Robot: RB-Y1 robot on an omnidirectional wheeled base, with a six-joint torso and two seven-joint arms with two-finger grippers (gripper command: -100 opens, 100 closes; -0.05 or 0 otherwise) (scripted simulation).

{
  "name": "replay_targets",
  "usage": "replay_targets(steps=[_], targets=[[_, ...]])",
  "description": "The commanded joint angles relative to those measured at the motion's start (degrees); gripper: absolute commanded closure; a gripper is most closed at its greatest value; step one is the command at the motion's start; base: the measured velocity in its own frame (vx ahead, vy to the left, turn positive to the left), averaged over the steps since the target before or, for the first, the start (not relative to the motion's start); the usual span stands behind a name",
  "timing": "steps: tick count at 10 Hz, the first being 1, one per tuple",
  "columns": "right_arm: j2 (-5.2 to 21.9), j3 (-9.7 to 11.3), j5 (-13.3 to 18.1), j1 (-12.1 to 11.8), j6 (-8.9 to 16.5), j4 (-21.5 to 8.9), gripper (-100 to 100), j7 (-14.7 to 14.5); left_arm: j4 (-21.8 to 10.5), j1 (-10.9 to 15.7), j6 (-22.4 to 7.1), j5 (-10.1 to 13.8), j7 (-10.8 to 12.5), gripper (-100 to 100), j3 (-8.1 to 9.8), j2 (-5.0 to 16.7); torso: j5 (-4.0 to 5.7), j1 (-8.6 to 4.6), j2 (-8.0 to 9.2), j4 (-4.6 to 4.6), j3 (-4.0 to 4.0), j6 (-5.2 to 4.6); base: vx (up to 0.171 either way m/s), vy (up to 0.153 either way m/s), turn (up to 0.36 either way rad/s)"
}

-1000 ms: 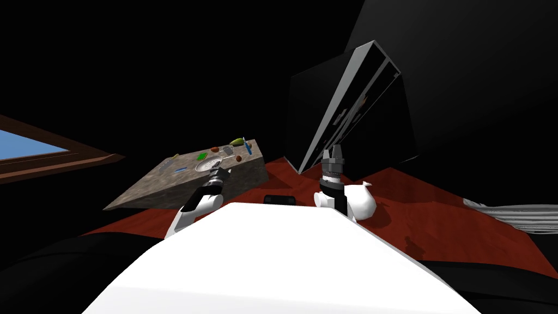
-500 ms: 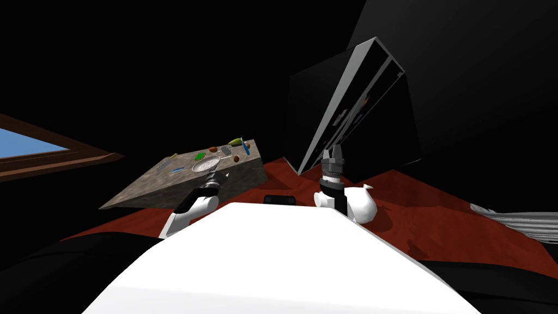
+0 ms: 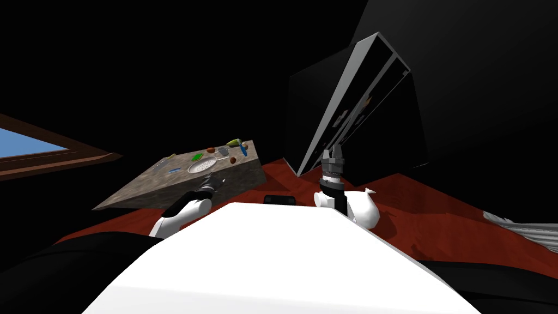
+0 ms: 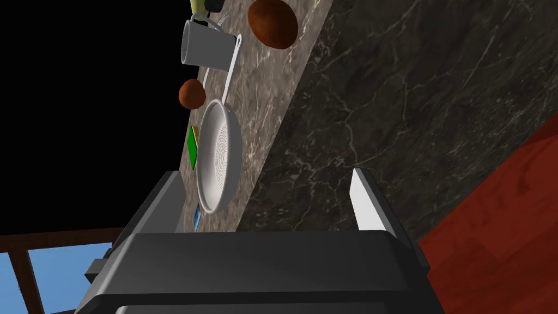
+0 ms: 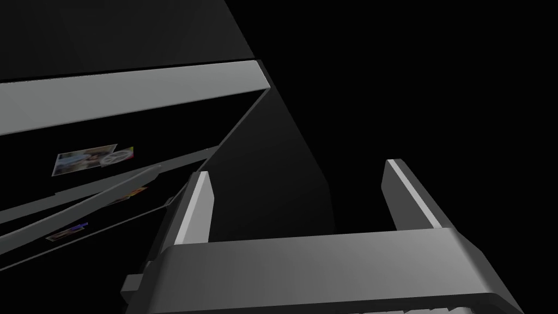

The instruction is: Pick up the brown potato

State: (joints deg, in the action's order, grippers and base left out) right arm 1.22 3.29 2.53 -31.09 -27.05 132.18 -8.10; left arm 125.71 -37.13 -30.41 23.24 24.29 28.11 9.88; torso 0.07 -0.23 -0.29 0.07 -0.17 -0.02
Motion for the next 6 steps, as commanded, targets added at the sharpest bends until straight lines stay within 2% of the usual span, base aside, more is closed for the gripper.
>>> replay_targets(steps=[1,2,3,4,5,6], targets=[[0.0,0.0,0.0,0.0,0.0,0.0,0,0.0,-0.35,-0.81,-2.86,1.87,2.1,-100,2.36,0.22,0.0,0.0,0.0,0.0,0.0,0.0,0.093,-0.093,0.054],[0.0,0.0,0.0,0.0,0.0,0.0,0,0.0,-0.35,-0.81,-4.9,1.87,2.1,-100,2.36,0.22,0.01,-0.07,-0.07,0.01,-0.03,0.01,0.074,-0.074,0.037],[0.0,0.0,0.0,0.0,0.0,0.0,0,0.0,-0.8,-1.4,-6.3,3.44,3.96,-100,4.39,0.48,0.0,0.0,-0.03,0.01,-0.02,0.0,0.076,-0.072,0.049],[0.0,0.0,0.0,0.0,0.0,0.0,0,0.0,-0.8,-1.4,-7.93,3.44,3.96,-100,4.39,0.48,-0.01,0.0,-0.04,0.01,-0.02,0.0,0.064,-0.069,0.028],[0.0,0.0,0.0,0.0,0.0,0.0,0,0.0,-0.8,-1.4,-8.34,3.44,3.96,-100,4.39,0.48,-0.01,0.03,0.0,0.0,0.0,-0.01,0.029,-0.029,0.0],[0.0,0.0,0.0,0.01,0.0,0.0,0,0.0,-1.26,-1.98,-10.49,4.98,5.89,-100,6.4,0.8,-0.03,0.15,0.1,-0.02,0.06,-0.01,0.076,-0.039,0.048]])
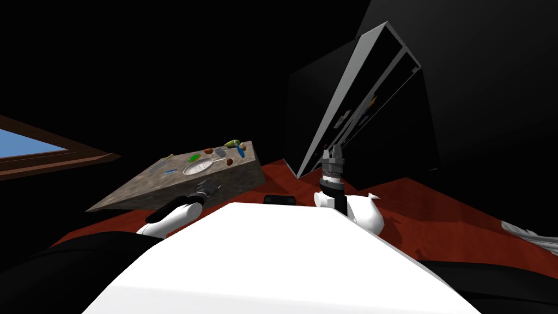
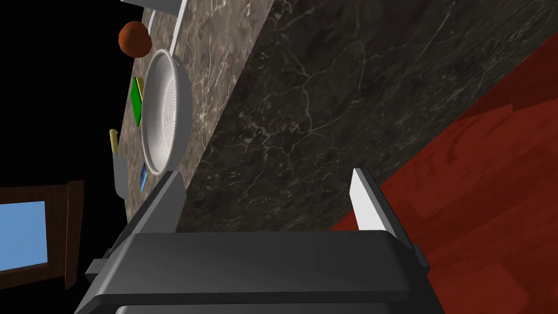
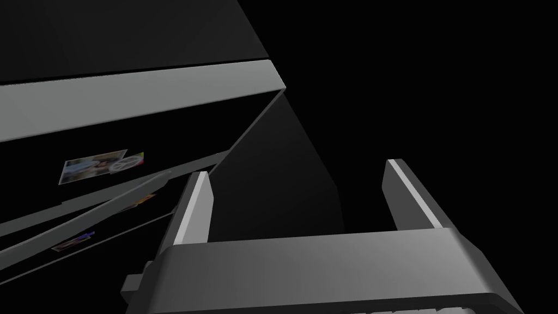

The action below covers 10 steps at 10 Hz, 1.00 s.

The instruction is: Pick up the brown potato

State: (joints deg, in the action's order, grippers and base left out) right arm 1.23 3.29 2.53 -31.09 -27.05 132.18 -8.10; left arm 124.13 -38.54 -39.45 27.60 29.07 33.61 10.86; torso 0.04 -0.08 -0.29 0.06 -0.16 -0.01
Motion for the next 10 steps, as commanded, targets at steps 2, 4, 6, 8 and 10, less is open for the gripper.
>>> replay_targets(steps=[2,4,6,8,10], targets=[[0.0,0.0,0.0,0.0,0.0,0.0,0,0.0,-0.14,-1.14,-4.35,2.13,3.09,-100,2.87,0.19,0.01,-0.01,-0.03,0.01,-0.02,-0.01,0.087,-0.048,0.041],[0.0,0.0,0.0,0.0,0.0,0.0,0,0.0,-0.6,-1.69,-7.24,3.6,5.09,-100,4.8,0.59,0.01,-0.06,-0.03,0.02,-0.03,-0.02,0.085,-0.062,0.039],[0.0,0.0,0.0,0.0,0.0,0.0,0,0.0,-1.05,-2.21,-10.11,5.02,7.11,-100,6.67,1.02,0.01,-0.03,-0.09,0.03,-0.06,-0.02,0.109,-0.048,0.038],[0.0,0.0,0.0,0.0,0.0,0.0,0,0.0,-1.5,-2.7,-12.96,6.38,9.13,-100,8.47,1.46,0.01,-0.01,-0.19,0.05,-0.12,-0.02,0.115,-0.038,0.037],[0.0,0.0,0.0,0.0,0.0,0.0,0,0.0,-1.94,-3.15,-16.26,7.68,11.13,-100,10.2,1.91,-0.01,0.07,-0.11,0.04,-0.08,-0.03,0.102,-0.022,0.022]])
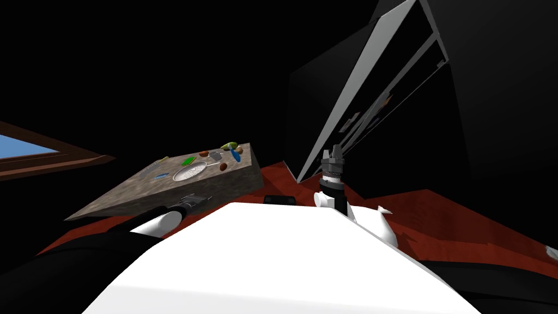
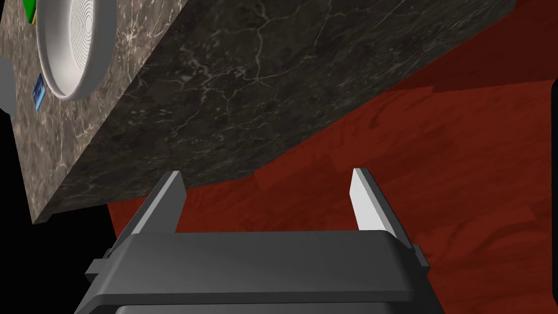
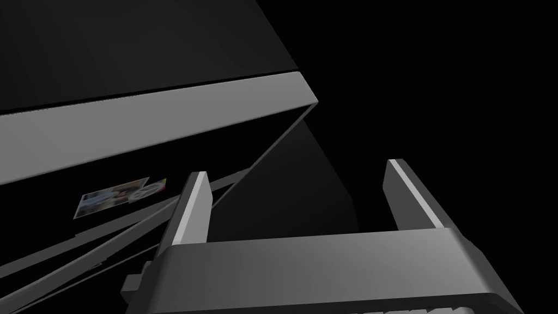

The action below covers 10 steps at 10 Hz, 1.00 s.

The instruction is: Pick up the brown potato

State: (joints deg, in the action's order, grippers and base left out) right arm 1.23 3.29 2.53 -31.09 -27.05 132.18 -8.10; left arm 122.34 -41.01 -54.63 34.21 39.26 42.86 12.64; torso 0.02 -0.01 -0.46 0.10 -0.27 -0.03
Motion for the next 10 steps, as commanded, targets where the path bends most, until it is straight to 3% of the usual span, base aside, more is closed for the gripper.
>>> replay_targets(steps=[1,2,3,4,5,6,10], targets=[[0.0,0.0,0.0,0.0,0.0,0.0,0,0.0,-0.16,-0.68,-1.68,1.07,0.94,-100,0.96,0.13,0.0,0.0,0.0,0.0,0.0,0.0,0.107,-0.023,0.023],[0.0,0.0,0.0,0.0,0.0,0.0,0,0.0,-0.6,-1.09,-3.91,2.31,2.9,-100,2.59,0.58,0.0,0.0,0.03,0.0,0.01,-0.01,0.118,-0.009,0.035],[0.0,0.0,0.0,0.0,0.0,0.0,0,0.0,-0.6,-1.09,-4.08,2.31,2.9,-100,2.59,0.58,-0.01,0.05,-0.01,0.0,-0.01,0.0,0.112,-0.008,0.016],[0.0,0.0,0.0,0.0,0.0,0.0,0,0.0,-1.03,-1.45,-6.23,3.49,4.81,-100,4.13,1.03,-0.01,0.06,0.0,0.01,-0.01,-0.02,0.123,-0.012,0.026],[0.0,0.0,0.0,0.0,0.0,0.0,0,0.0,-1.46,-1.77,-7.63,4.59,6.4,-100,5.53,1.46,-0.01,0.06,-0.03,0.01,-0.02,-0.01,0.197,0.005,0.029],[0.0,0.0,0.0,-0.01,0.0,0.0,0,0.0,-1.46,-1.77,-8.38,4.59,6.66,-100,5.53,1.46,-0.02,0.1,-0.24,0.05,-0.14,-0.01,0.185,-0.016,0.009],[0.01,-0.01,0.0,-0.01,0.0,0.0,0,0.0,-3.0,-2.45,-14.94,8.28,13.02,-100,9.68,2.99,-0.07,0.33,-0.52,0.13,-0.31,-0.03,0.233,0.039,0.0]])
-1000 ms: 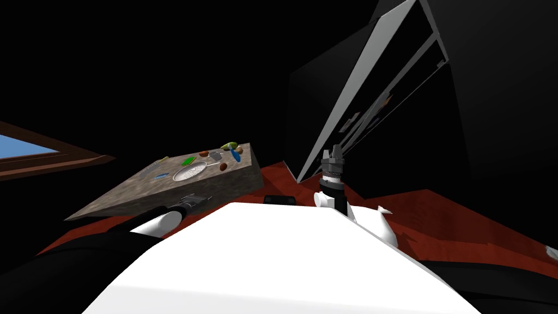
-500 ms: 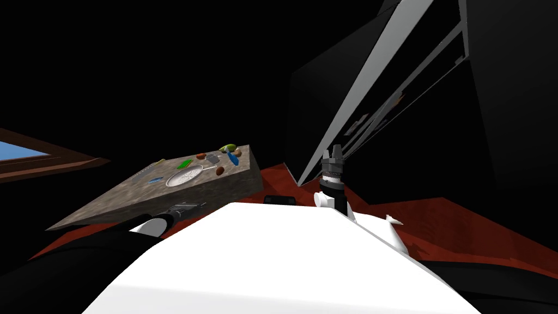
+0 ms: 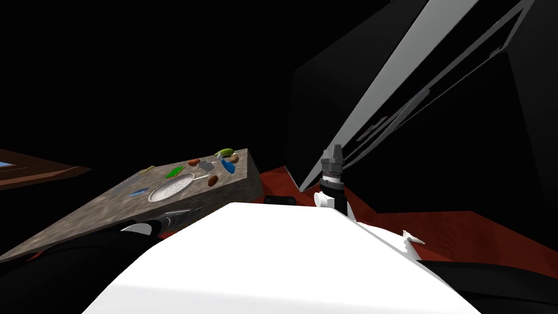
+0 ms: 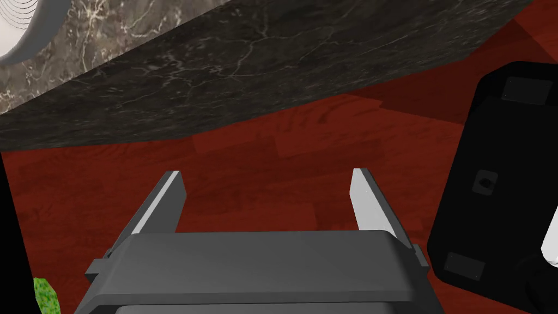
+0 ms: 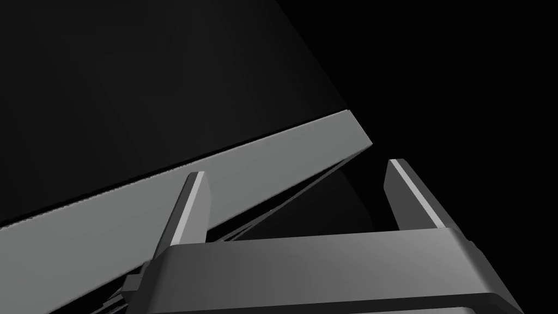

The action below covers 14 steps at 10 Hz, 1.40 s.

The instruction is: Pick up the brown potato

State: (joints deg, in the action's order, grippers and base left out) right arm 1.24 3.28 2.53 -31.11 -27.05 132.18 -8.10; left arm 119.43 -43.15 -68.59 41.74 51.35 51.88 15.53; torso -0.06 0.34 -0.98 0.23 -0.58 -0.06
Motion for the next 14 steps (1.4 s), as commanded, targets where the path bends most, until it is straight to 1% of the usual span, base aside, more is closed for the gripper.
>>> replay_targets(steps=[1,3,4,6,7,8,9,11,12,13,14], targets=[[0.0,0.0,0.0,0.0,0.0,0.0,0,0.0,-0.41,-0.31,-2.15,1.46,2.19,-100,1.3,0.4,0.0,0.0,0.0,0.0,0.0,0.0,0.269,0.062,-0.034],[0.0,0.0,0.0,0.0,0.0,0.0,0,0.0,-1.01,-0.05,-3.89,2.6,4.18,-100,2.03,0.85,0.0,0.01,-0.09,0.02,-0.05,-0.01,0.261,0.078,-0.059],[0.0,0.0,0.0,0.0,0.0,0.0,0,0.0,-1.29,0.22,-4.43,3.02,4.86,-100,2.09,0.97,-0.02,0.11,-0.06,0.02,-0.04,-0.01,0.304,0.153,-0.082],[0.01,-0.01,0.0,-0.01,0.0,0.0,0,0.0,-1.87,0.78,-4.98,3.47,5.52,-100,1.63,0.89,-0.09,0.35,-0.24,0.06,-0.15,-0.02,0.272,0.155,-0.094],[0.01,-0.01,0.0,0.0,0.0,0.0,0,0.0,-1.57,0.6,-4.86,3.36,5.36,-100,1.81,0.94,-0.08,0.33,-0.05,0.03,-0.05,-0.01,0.091,0.069,-0.024],[0.0,0.0,0.0,0.01,0.0,0.0,0,0.0,-1.59,0.65,-4.94,3.39,5.45,0,1.79,0.97,-0.03,0.04,0.4,-0.06,0.2,0.02,0.012,0.006,0.004],[-0.01,0.01,0.0,0.02,0.0,0.0,0,0.0,-3.52,1.6,-3.33,2.63,4.53,-100,1.02,0.72,0.04,-0.21,0.75,-0.15,0.41,0.03,0.0,0.0,0.0],[-0.01,0.01,0.0,0.03,0.01,0.0,0,0.0,-5.45,2.54,-1.74,1.87,3.62,-100,0.25,0.47,0.06,-0.3,0.94,-0.2,0.53,0.03,0.0,0.0,0.0],[-0.01,0.01,0.0,0.03,0.01,0.0,0,0.0,-4.61,2.12,-2.43,2.18,3.99,-100,0.55,0.48,0.06,-0.3,0.96,-0.21,0.54,0.03,0.0,0.0,0.0],[-0.01,0.01,0.0,0.03,0.01,0.0,0,0.0,-4.74,2.19,-2.24,2.13,3.9,100,0.5,0.48,0.07,-0.31,0.97,-0.21,0.55,0.03,0.0,0.0,0.0],[-0.01,0.01,0.0,0.03,0.01,0.0,0,0.0,-4.72,2.19,-2.28,2.16,3.91,100,0.46,0.45,0.08,-0.29,0.98,-0.21,0.55,0.05,0.0,0.0,0.0]])
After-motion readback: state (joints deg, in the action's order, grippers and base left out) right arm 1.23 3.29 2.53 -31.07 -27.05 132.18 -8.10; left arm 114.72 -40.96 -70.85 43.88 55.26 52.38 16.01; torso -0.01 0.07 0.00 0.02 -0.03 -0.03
